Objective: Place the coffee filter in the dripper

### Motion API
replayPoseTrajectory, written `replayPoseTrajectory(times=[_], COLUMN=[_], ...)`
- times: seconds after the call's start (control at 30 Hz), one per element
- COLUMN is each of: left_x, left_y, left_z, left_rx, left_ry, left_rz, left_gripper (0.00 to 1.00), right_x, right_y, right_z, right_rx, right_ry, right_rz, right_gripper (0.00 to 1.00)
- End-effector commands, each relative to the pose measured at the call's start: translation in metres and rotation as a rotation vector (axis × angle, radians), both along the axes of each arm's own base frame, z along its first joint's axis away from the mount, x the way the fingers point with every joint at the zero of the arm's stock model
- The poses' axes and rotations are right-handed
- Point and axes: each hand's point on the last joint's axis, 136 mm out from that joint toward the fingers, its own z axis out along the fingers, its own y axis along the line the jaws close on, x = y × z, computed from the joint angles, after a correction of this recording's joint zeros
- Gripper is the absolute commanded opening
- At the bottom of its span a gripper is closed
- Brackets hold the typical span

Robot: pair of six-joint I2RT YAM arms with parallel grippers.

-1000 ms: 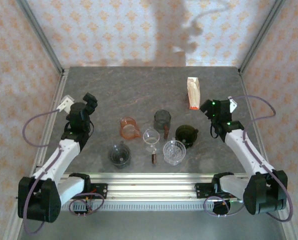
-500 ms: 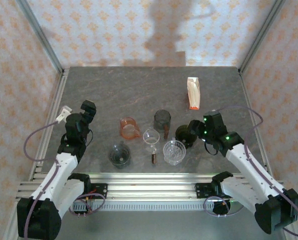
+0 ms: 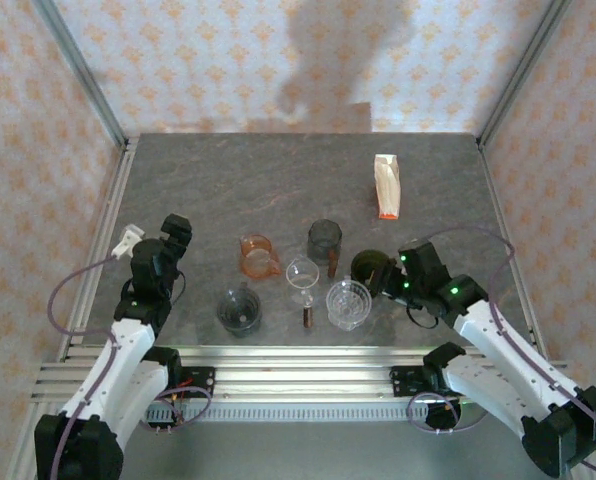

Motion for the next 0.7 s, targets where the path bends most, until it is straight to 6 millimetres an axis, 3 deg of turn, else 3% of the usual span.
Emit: replayPoseTrajectory(times=[0.0, 0.13, 0.3, 0.43, 0.67], left_x=[-0.008, -0.014, -0.009, -0.005, 0.003], left_y=[0.007, 0.004, -0.016, -0.028, -0.047], left_z=[-0.001, 0.003, 0.005, 0.000, -0.003], left_rx=[-0.041, -0.020, -0.021, -0.037, -0.049], left_ry=[-0.100, -0.111, -0.080, -0.040, 0.044], left_rz=[0.051, 0.026, -0.099, -0.166, -0.280], left_gripper=[0.89, 1.00, 1.00, 1.00, 1.00], right_x=[-0.013, -0.010, -0.009, -0.011, -0.014], right_y=[0.010, 0.024, 0.029, 0.035, 0.037], right_z=[-0.008, -0.005, -0.015, -0.022, -0.026], right_rx=[0.017, 0.039, 0.013, -0.006, -0.035], right_ry=[0.032, 0.001, 0.020, 0.040, 0.060], right_rz=[0.036, 0.071, 0.086, 0.106, 0.130], right_gripper=[0.56, 0.55, 0.47, 0.37, 0.10])
